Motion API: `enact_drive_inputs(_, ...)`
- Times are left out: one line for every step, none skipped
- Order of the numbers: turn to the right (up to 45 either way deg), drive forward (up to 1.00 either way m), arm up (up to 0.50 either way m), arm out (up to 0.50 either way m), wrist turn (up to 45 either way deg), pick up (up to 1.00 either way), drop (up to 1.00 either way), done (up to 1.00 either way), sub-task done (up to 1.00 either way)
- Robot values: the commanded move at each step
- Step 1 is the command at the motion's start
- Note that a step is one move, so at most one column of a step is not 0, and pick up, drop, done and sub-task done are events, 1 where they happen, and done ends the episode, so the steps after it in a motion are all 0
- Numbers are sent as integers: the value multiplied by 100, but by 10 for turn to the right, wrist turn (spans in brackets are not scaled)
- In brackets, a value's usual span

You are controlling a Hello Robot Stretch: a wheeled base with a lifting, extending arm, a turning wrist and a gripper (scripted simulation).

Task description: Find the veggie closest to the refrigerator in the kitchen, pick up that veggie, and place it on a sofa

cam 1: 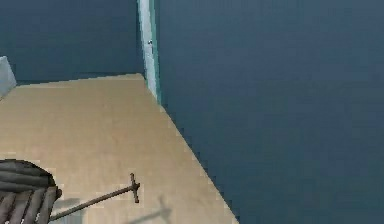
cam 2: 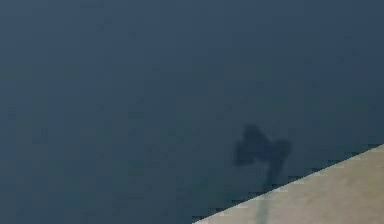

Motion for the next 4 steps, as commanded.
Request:
enact_drive_inputs(30,0,0,0,0,0,0,0,0)
enact_drive_inputs(0,95,0,0,0,0,0,0,0)
enact_drive_inputs(-180,0,0,0,0,0,0,0,0)
enact_drive_inputs(-30,0,0,0,0,0,0,0,0)
